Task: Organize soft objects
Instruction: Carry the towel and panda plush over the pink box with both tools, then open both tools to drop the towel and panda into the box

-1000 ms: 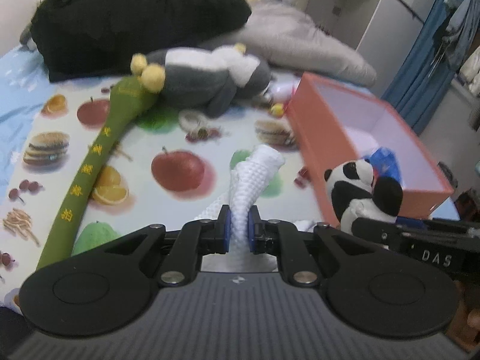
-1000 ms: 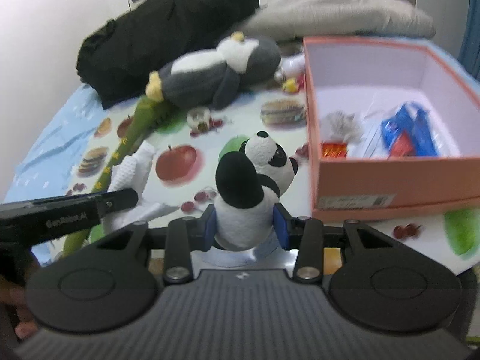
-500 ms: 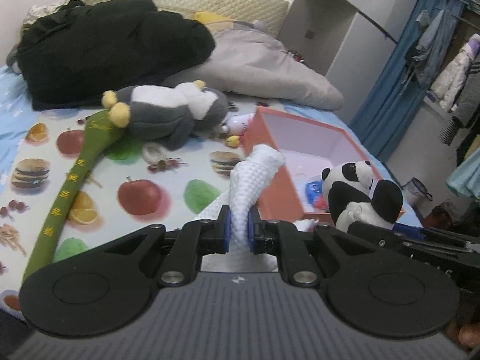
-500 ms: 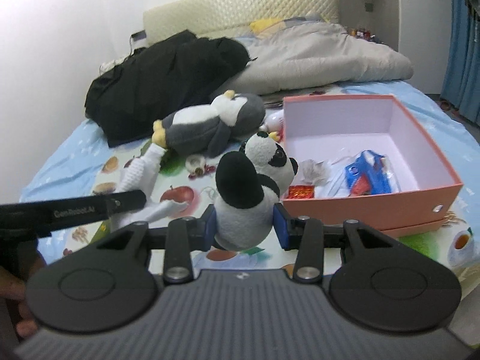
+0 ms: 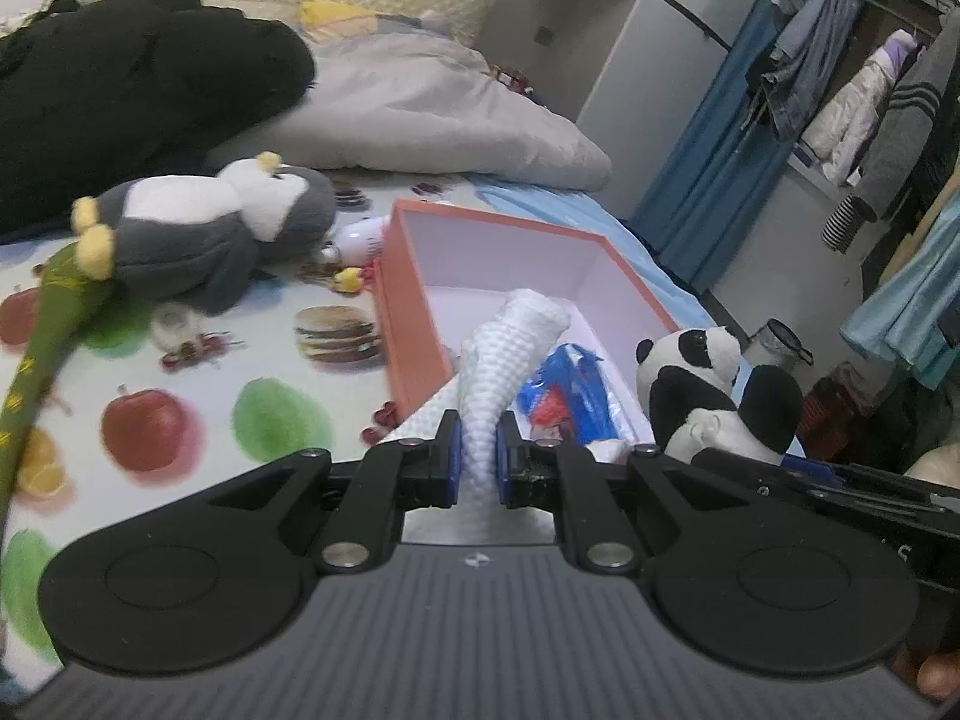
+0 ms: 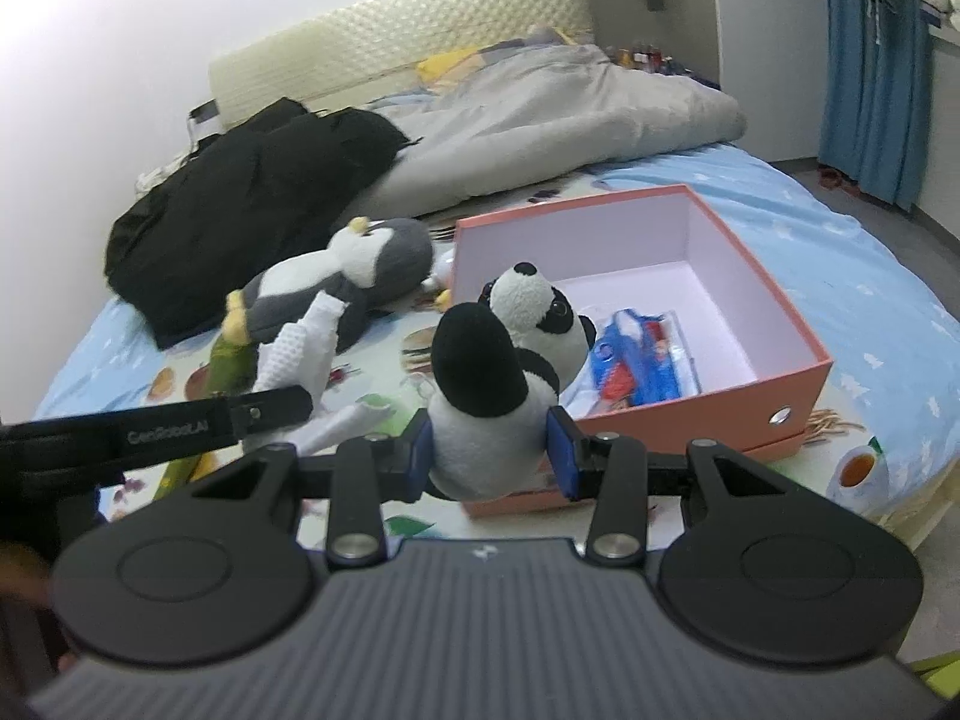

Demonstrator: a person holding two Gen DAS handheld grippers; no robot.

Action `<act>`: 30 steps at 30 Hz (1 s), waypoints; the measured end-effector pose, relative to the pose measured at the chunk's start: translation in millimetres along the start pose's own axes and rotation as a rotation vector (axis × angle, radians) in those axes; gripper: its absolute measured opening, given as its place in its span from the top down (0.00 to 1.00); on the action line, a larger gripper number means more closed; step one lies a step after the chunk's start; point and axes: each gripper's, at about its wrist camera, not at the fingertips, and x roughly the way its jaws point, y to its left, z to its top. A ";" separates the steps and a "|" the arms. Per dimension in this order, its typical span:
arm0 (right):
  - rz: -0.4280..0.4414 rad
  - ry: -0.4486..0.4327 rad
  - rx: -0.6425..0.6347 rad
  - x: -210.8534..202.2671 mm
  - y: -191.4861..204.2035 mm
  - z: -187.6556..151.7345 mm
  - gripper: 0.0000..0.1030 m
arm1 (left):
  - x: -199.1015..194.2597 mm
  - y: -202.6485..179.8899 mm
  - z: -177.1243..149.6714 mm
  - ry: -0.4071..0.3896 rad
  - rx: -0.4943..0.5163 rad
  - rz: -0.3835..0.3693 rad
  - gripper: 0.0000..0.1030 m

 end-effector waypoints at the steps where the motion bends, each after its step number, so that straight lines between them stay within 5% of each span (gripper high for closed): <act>1: -0.002 0.002 0.002 4.3 -4.5 3.7 0.58 | 8.2 -2.5 5.5 0.006 0.006 -0.001 0.87; 19: 0.002 0.166 0.061 136.5 -82.4 86.1 0.57 | 196.5 -23.7 98.6 0.221 0.058 0.005 0.86; 30: -0.006 0.243 0.089 202.4 -108.3 99.1 0.54 | 273.9 -16.0 116.9 0.302 0.069 0.033 0.82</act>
